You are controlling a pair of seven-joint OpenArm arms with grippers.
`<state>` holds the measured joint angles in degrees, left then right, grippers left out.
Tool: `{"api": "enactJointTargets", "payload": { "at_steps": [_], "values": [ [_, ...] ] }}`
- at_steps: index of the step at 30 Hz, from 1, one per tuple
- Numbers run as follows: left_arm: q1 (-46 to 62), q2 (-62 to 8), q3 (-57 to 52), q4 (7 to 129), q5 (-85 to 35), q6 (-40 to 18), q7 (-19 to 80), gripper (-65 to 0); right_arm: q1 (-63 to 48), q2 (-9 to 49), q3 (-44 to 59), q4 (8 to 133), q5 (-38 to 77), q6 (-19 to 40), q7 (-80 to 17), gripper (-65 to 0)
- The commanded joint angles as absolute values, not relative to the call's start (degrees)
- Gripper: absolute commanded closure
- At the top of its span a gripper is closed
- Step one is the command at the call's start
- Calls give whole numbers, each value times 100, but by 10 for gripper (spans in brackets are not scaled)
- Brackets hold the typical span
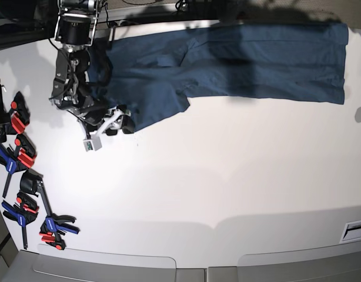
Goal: Fold the T-shirt properly
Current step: 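Release the fold and reposition the right gripper at the collar end, then grasp the collar end of the folded strip with the right gripper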
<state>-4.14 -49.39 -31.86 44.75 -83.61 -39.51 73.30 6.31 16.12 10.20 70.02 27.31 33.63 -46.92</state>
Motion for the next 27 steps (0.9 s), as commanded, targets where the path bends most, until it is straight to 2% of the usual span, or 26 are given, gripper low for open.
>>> {"api": "enactJointTargets", "payload": {
  "at_steps": [1,6,13,14,20,22,27],
  "values": [
    [-489,-5144,-3232,4563,-8500,-4000,7238,-256,718,1680,985,7011,2821,3400,-4831,-358],
    [-489,-5144,-3232,4563,-8500,-4000,7238,-256,716,1680,843,7004,3522,3409,-5459,-344],
    [-489,-5144,-3232,4563,-8500,-4000,7238,-256,720,1682,827,7006,3968,3411,-5686,-25],
    [-489,-5144,-3232,4563,-8500,-4000,7238,-256,731,1682,827,7006,3968,3409,-5710,0],
    [-486,-5144,-3232,4563,-8500,-4000,7240,-256,690,1680,827,7393,4619,3511,-6346,0],
    [-486,-5144,-3232,4563,-8500,-4000,7240,-256,574,1680,827,7747,4877,3710,-6449,0],
    [-475,-5146,-3232,4563,-8500,-4000,7240,-256,64,1662,827,9015,4971,3739,-6606,0]
  ]
}}
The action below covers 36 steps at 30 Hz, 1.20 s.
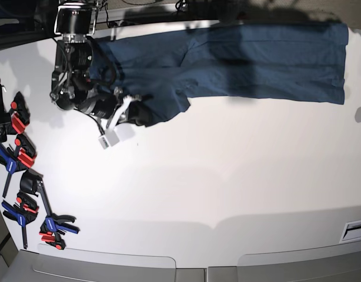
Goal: Fold the T-shirt properly
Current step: 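Grasp the collar end of the folded strip with the right gripper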
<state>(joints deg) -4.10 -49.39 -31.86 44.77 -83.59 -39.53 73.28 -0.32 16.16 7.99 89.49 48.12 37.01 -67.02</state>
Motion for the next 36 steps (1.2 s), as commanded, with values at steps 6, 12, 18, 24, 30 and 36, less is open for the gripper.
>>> {"api": "enactJointTargets", "payload": {
  "at_steps": [6,12,18,24,30,36],
  "values": [
    [-475,-5146,-3232,4563,-8500,-4000,7240,-256,-888,1651,827,10322,4989,3736,-6801,0],
    [-475,-5144,-3232,4563,-8500,-4000,7238,-256,-1938,1380,823,10805,5430,3739,-6879,0],
    [-475,-5144,-3232,4563,-8500,-4000,7216,-256,-2403,1269,823,10805,5548,3750,-6893,0],
    [-475,-5144,-3232,4563,-8500,-4000,7199,-260,-2397,1269,823,10805,5448,3750,-6783,-265],
    [-346,-5140,-3232,4563,-8500,-4000,7196,-295,-2311,1269,823,10822,5465,3750,-6643,-329],
    [292,-5028,-3234,4563,-8500,-4000,7019,-295,-2169,1269,823,11056,5463,3750,-6641,-329]
  ]
}}
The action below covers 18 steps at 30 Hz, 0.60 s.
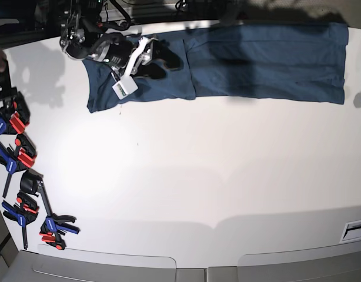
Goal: Fold the T-shirt properly
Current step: 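Grasp the collar end of the folded strip with the right gripper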
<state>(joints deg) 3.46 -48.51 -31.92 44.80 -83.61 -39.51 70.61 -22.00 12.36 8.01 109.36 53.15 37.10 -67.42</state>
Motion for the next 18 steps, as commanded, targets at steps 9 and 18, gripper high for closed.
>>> {"api": "enactJointTargets", "payload": {
  "at_steps": [9,18],
  "values": [
    [1083,-4145,-3232,4563,-8401,-4000,6486,-295,-2032,1269,823,11229,5398,3750,-6541,-328],
    [1256,-3424,-3232,4580,-8088,-4000,6506,-295,-2032,1267,823,11229,5395,3754,-6541,-328]
  ]
}}
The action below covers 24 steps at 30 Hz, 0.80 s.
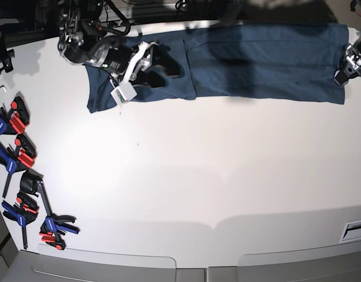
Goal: Fold the T-shirt properly
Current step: 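Grasp the collar end of the folded strip with the right gripper, then grasp the hem end of the folded strip with the left gripper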
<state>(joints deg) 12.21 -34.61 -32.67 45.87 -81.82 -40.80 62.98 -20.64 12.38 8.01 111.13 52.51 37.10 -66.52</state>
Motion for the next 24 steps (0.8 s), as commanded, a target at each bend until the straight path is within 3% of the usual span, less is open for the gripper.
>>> {"api": "enactJointTargets", "payload": {
  "at_steps": [1,7,11,14,24],
  "values": [
    [1256,-3385,-3232,4580,-8029,-4000,6508,-295,-2034,1269,823,11229,5398,3752,-6541,-328],
    [1293,-3367,-3232,4661,-7640,-4000,6475,-260,-2032,1267,823,11229,5395,3754,-6541,-328],
    [1492,-3367,-3232,5103,-7015,-4000,6222,-136,-2032,1267,823,11229,5395,3752,-6541,-328],
    [1721,-3367,-3232,5561,-6661,-4000,6069,0,-2032,1267,823,11229,5393,3752,-6541,-328],
    [2198,-3347,-3232,7004,-6578,-4000,5865,0,-2027,1267,829,11229,4925,3747,-6410,-328]
  ]
}}
